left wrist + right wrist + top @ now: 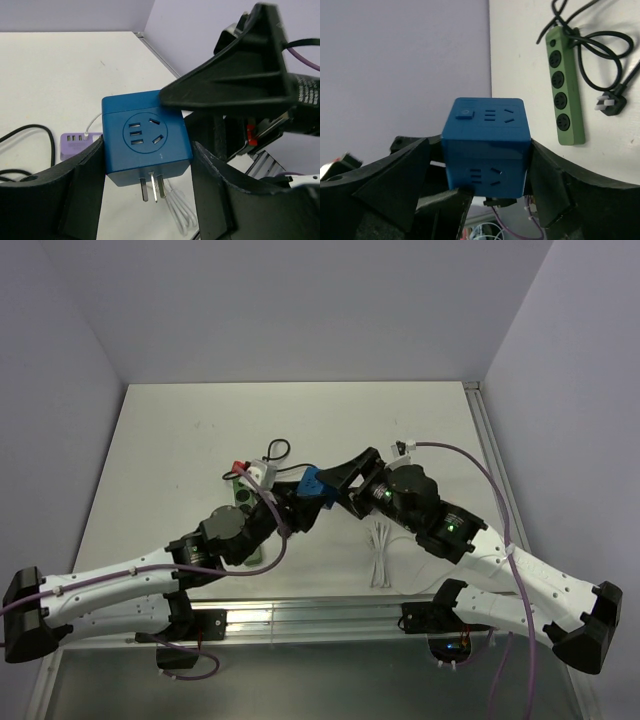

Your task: Insert the plug

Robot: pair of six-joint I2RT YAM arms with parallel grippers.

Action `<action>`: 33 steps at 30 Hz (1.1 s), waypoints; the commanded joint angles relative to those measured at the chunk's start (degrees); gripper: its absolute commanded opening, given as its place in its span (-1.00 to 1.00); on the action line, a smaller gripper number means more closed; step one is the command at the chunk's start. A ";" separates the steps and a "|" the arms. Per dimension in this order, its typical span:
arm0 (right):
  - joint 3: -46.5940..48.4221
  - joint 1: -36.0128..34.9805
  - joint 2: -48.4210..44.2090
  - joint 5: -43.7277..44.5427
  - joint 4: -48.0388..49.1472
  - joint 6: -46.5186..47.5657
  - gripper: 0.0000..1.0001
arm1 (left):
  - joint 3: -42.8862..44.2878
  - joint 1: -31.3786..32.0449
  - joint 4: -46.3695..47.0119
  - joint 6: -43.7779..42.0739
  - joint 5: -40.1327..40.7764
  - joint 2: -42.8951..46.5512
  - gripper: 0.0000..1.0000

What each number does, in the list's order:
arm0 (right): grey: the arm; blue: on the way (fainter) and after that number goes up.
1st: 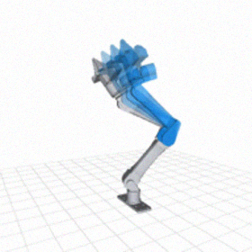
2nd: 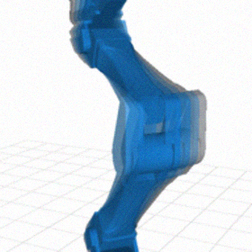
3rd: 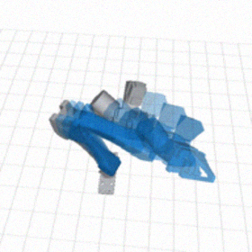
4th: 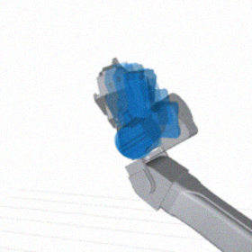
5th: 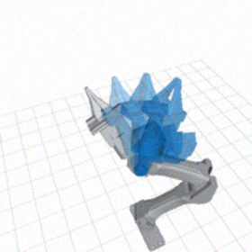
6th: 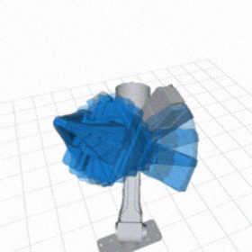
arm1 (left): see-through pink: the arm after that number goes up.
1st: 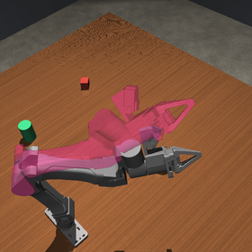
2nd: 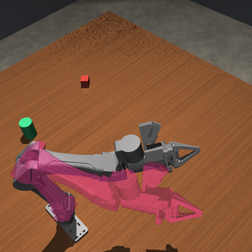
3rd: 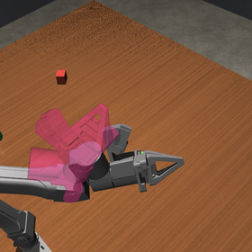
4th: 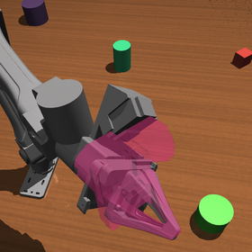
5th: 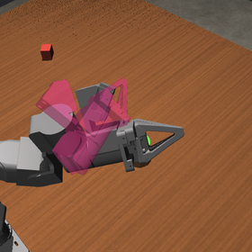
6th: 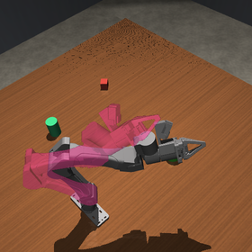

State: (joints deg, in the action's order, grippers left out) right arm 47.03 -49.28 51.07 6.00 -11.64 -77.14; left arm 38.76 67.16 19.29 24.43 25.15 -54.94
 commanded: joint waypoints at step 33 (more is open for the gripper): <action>6.76 -0.29 4.12 -47.99 11.46 57.02 0.88 | 2.19 -0.18 -37.84 15.39 -17.23 42.46 -0.99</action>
State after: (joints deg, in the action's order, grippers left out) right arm 53.93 -49.36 54.04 -27.94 -7.09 -24.29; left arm 37.95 67.09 -20.71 38.81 15.22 -13.54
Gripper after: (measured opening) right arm 0.938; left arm 0.642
